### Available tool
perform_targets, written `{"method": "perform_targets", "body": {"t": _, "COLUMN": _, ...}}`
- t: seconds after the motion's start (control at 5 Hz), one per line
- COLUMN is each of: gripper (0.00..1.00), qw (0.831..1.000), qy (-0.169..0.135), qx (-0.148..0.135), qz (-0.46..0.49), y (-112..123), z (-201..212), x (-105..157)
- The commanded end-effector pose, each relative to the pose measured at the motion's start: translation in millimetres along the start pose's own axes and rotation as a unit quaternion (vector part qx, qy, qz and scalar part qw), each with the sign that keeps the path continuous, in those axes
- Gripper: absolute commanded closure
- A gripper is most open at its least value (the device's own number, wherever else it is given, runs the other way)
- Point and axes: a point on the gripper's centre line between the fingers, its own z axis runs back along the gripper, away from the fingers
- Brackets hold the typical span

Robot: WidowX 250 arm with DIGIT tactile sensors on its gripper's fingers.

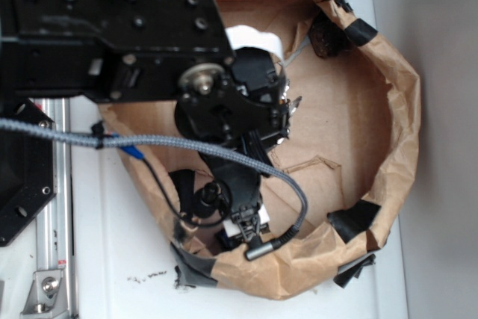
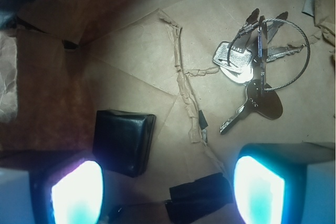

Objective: Grab the black box.

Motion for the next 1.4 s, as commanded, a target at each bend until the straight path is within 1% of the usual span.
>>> {"method": "perform_targets", "body": {"t": 0.0, "gripper": 0.00, "qw": 1.000, "qy": 0.002, "qx": 0.024, "qz": 0.005, "y": -22, "z": -38, "x": 6}}
{"method": "perform_targets", "body": {"t": 0.2, "gripper": 0.00, "qw": 1.000, "qy": 0.001, "qx": 0.010, "qz": 0.010, "y": -17, "z": -37, "x": 14}}
{"method": "perform_targets", "body": {"t": 0.4, "gripper": 0.00, "qw": 1.000, "qy": -0.016, "qx": 0.015, "qz": 0.017, "y": -7, "z": -27, "x": 17}}
{"method": "perform_targets", "body": {"t": 0.6, "gripper": 0.00, "qw": 0.998, "qy": -0.045, "qx": 0.016, "qz": 0.037, "y": 12, "z": -6, "x": 28}}
{"method": "perform_targets", "body": {"t": 0.8, "gripper": 0.00, "qw": 0.997, "qy": -0.054, "qx": 0.012, "qz": 0.059, "y": 24, "z": 2, "x": 40}}
{"method": "perform_targets", "body": {"t": 1.0, "gripper": 0.00, "qw": 0.998, "qy": -0.028, "qx": 0.015, "qz": 0.049, "y": 19, "z": -16, "x": 38}}
{"method": "perform_targets", "body": {"t": 1.2, "gripper": 0.00, "qw": 1.000, "qy": 0.003, "qx": 0.013, "qz": 0.013, "y": -4, "z": -29, "x": 18}}
